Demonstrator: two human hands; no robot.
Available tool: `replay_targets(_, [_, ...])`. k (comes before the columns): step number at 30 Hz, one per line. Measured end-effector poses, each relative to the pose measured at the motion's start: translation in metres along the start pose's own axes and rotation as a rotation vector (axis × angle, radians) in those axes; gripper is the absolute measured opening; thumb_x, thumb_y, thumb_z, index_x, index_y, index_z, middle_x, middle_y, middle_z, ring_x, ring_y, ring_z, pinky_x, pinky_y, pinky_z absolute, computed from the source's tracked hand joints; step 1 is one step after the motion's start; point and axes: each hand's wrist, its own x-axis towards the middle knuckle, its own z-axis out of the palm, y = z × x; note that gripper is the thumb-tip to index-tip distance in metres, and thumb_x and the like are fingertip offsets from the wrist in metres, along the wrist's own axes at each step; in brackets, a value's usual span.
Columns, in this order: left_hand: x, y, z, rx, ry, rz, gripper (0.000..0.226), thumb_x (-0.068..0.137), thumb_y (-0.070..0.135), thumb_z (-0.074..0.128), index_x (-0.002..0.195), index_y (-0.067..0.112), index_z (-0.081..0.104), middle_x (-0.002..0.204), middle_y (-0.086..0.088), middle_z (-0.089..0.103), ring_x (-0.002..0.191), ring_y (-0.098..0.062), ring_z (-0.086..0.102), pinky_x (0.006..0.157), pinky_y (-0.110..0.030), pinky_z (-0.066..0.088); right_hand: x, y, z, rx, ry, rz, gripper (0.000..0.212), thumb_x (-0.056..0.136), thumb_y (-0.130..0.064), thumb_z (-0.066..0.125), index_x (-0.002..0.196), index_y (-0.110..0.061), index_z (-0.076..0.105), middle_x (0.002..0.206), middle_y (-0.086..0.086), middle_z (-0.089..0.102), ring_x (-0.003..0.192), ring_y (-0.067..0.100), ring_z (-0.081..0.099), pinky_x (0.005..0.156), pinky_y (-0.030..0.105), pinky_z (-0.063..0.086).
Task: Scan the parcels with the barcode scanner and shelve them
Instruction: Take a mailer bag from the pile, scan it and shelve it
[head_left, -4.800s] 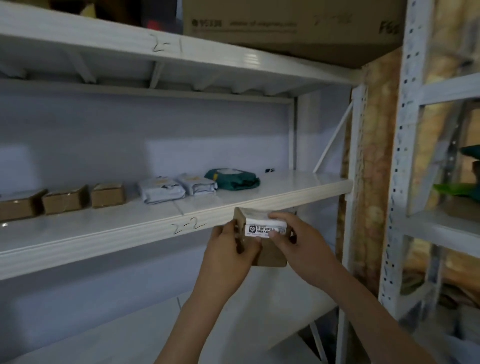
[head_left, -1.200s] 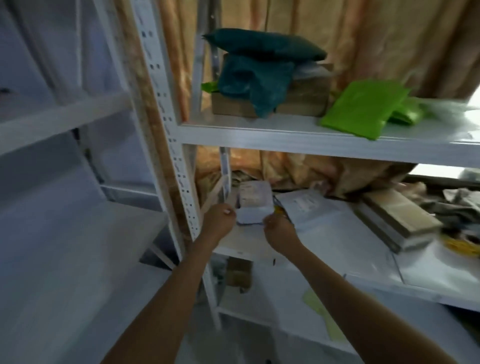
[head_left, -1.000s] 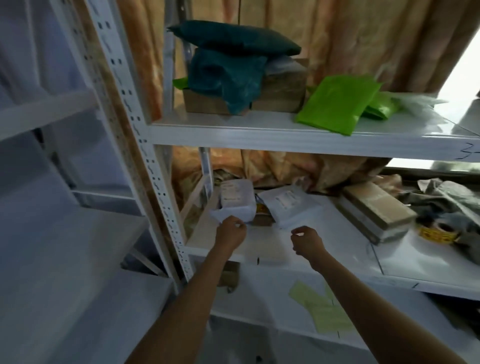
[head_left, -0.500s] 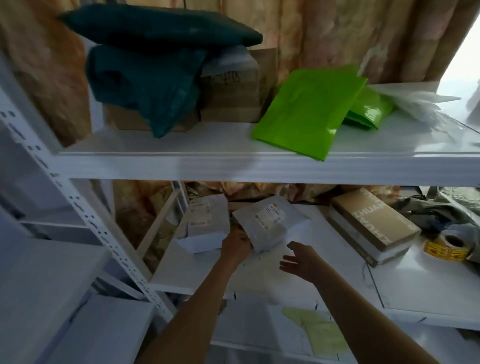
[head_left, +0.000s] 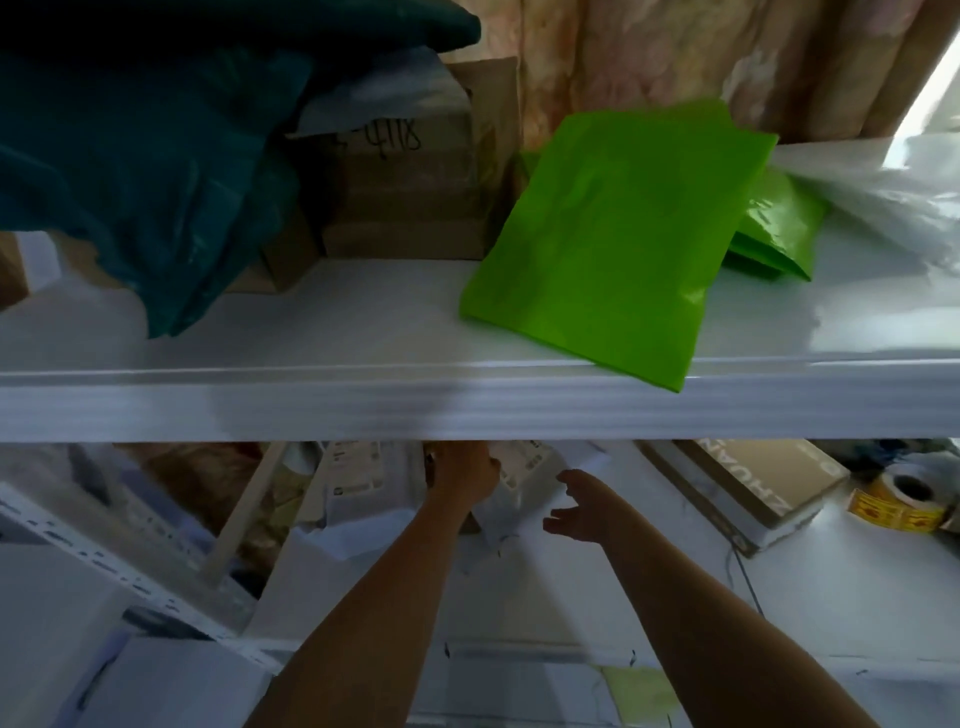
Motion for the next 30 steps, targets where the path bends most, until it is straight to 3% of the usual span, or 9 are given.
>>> replay_targets(2, [0.016, -0.005, 0.009, 0.078, -0.115, -0.020, 0.065, 0.091, 0.038, 0.054, 0.147, 0.015, 0.031, 0.149, -0.014, 0.034, 0.136, -0.038, 0.034, 0.111, -0.051, 0.032, 0.005, 0.001, 0.003, -0.025, 0.009, 0.007, 0.051, 0.102, -0.010, 0.048, 0.149, -0.006, 0.029, 0.158, 0.013, 0.022, 0.142, 0.039, 0.030, 0.114, 0.052, 0.033])
replay_targets(5, [0.030, -0.013, 0.023, 0.127, -0.224, -0.040, 0.078, 0.086, 0.050, 0.051, 0.152, 0.026, 0.016, 0.158, -0.016, 0.018, 0.142, -0.045, 0.020, 0.111, -0.064, 0.023, 0.014, 0.001, 0.008, -0.060, 0.109, -0.006, 0.049, 0.101, -0.019, 0.044, 0.146, -0.004, 0.032, 0.150, 0.023, 0.036, 0.133, 0.043, 0.043, 0.099, 0.052, 0.047])
replay_targets(9, [0.025, -0.015, 0.030, 0.124, -0.221, 0.029, 0.076, 0.093, 0.044, 0.050, 0.154, 0.031, 0.006, 0.160, -0.019, 0.004, 0.144, -0.049, 0.005, 0.114, -0.067, 0.009, 0.024, -0.002, 0.007, -0.054, 0.076, 0.030, 0.040, 0.100, -0.016, 0.049, 0.137, -0.002, 0.042, 0.127, 0.021, 0.049, 0.135, 0.043, 0.040, 0.115, 0.051, 0.032])
replay_targets(12, [0.028, -0.016, 0.031, 0.073, -0.219, -0.039, 0.075, 0.094, 0.046, 0.047, 0.155, 0.025, 0.008, 0.157, -0.025, 0.008, 0.142, -0.049, 0.011, 0.114, -0.062, 0.017, 0.033, -0.004, 0.006, -0.034, 0.167, 0.081, 0.035, 0.095, -0.019, 0.057, 0.123, -0.001, 0.046, 0.102, 0.020, 0.052, 0.112, 0.036, 0.056, 0.105, 0.045, 0.044])
replay_targets(15, [0.030, -0.016, 0.033, -0.007, -0.285, -0.108, 0.070, 0.093, 0.048, 0.044, 0.149, 0.009, 0.025, 0.151, -0.028, 0.025, 0.135, -0.046, 0.031, 0.108, -0.055, 0.034, 0.037, -0.001, 0.001, -0.120, 0.209, 0.085, 0.035, 0.096, -0.034, 0.057, 0.113, -0.004, 0.053, 0.087, 0.013, 0.052, 0.081, 0.025, 0.053, 0.090, 0.035, 0.043])
replay_targets(17, [0.025, -0.011, 0.037, -0.065, -0.340, -0.096, 0.056, 0.096, 0.044, 0.043, 0.134, 0.002, 0.045, 0.143, -0.026, 0.039, 0.126, -0.041, 0.042, 0.103, -0.046, 0.040, 0.043, 0.002, -0.008, -0.160, 0.168, 0.060, 0.035, 0.098, -0.035, 0.055, 0.109, -0.002, 0.058, 0.098, 0.017, 0.062, 0.094, 0.030, 0.060, 0.099, 0.042, 0.045])
replay_targets(20, [0.016, -0.002, 0.039, -0.211, -0.336, -0.111, 0.048, 0.098, 0.039, 0.040, 0.122, 0.001, 0.055, 0.131, -0.024, 0.052, 0.121, -0.037, 0.049, 0.099, -0.039, 0.043, 0.046, 0.004, -0.024, -0.138, 0.123, 0.001, 0.039, 0.096, -0.028, 0.060, 0.124, -0.001, 0.059, 0.120, 0.022, 0.065, 0.110, 0.038, 0.064, 0.098, 0.054, 0.050])
replay_targets(25, [0.004, 0.002, 0.030, -0.389, -0.309, -0.119, 0.046, 0.099, 0.028, 0.042, 0.135, 0.001, 0.044, 0.130, -0.018, 0.054, 0.113, -0.030, 0.055, 0.090, -0.035, 0.045, 0.026, 0.002, -0.048, -0.189, 0.086, -0.180, 0.041, 0.093, -0.027, 0.065, 0.120, 0.004, 0.060, 0.113, 0.025, 0.068, 0.102, 0.041, 0.066, 0.094, 0.057, 0.052])
replay_targets(30, [-0.019, -0.005, 0.027, -0.733, -0.390, -0.286, 0.048, 0.091, 0.038, 0.053, 0.129, 0.010, 0.054, 0.123, -0.007, 0.061, 0.110, -0.026, 0.061, 0.083, -0.034, 0.056, -0.010, -0.006, -0.060, -0.294, -0.113, -0.288, 0.044, 0.092, -0.034, 0.064, 0.121, 0.000, 0.061, 0.110, 0.024, 0.071, 0.100, 0.041, 0.069, 0.087, 0.054, 0.057])
